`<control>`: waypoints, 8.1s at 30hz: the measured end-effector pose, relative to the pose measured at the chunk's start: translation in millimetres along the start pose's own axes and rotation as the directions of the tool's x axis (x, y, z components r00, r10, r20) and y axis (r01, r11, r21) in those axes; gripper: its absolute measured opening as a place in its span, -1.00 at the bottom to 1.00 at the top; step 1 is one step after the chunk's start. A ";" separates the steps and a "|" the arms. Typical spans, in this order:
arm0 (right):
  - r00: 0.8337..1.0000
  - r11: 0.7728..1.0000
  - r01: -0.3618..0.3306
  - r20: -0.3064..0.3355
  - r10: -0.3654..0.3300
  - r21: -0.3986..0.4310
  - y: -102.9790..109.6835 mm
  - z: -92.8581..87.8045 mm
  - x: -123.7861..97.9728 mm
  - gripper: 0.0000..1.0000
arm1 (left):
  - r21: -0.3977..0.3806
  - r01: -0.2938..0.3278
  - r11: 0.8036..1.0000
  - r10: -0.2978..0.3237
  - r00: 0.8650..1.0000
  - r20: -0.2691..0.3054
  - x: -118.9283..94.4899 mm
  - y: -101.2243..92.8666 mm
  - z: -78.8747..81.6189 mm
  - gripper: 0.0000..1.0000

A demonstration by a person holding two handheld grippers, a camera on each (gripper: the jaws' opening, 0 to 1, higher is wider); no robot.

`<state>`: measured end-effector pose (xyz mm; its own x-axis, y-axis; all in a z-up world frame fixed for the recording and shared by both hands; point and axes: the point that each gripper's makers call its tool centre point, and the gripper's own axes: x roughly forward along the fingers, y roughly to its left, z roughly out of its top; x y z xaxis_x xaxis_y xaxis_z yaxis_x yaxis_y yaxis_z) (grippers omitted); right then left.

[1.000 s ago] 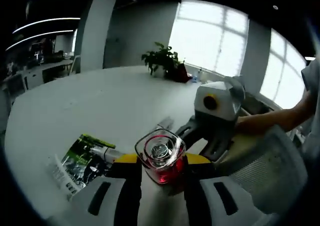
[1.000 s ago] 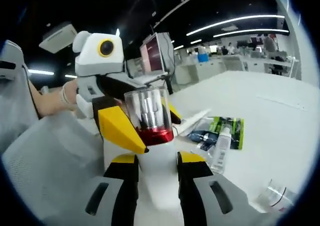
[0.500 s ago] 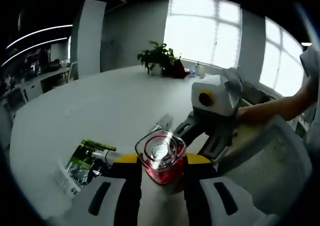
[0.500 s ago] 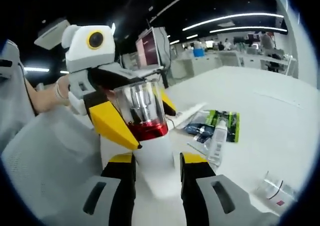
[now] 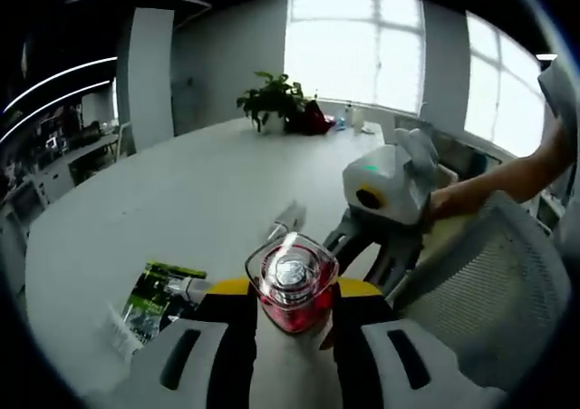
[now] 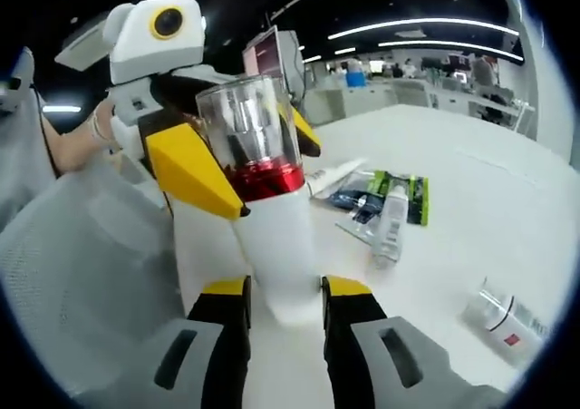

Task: Arrange the skincare products in the storage area until every visible bottle or jar stands upright without overlapping.

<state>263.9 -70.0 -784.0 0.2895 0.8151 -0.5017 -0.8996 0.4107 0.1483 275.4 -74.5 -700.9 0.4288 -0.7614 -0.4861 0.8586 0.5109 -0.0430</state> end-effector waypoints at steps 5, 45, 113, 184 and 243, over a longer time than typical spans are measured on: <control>0.999 0.997 -0.043 -0.030 0.042 -0.062 5.0 0.0 2.2 -0.46 | 0.033 0.027 0.999 -0.026 0.999 -0.018 -2.6 -4.1 -1.8 -0.47; 0.973 0.963 -0.209 -0.134 0.188 -0.170 17.0 8.0 1.4 -0.47 | 0.153 0.129 0.980 -0.132 0.991 0.009 -4.7 -11.1 -1.6 -0.39; 0.984 0.983 0.169 0.076 -0.164 -0.075 -61.5 26.9 -5.6 -0.41 | 0.103 0.006 0.995 -0.013 0.998 0.061 -9.7 19.4 0.6 -0.43; 0.951 0.958 0.245 0.157 -0.268 0.151 -11.4 64.9 -66.9 0.78 | 0.096 -0.055 0.994 0.055 0.999 0.002 -43.0 17.3 -7.6 -0.24; 0.873 0.872 0.454 0.103 -0.477 0.185 10.6 60.1 -96.4 0.99 | -0.186 -0.287 0.940 0.305 0.950 0.072 -116.2 30.8 -52.8 0.98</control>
<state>246.1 -119.7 -682.8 0.7152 0.5577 -0.4212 -0.5922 0.8036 0.0586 237.2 50.7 -691.8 0.6891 -0.5962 -0.4118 0.6313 0.7730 -0.0628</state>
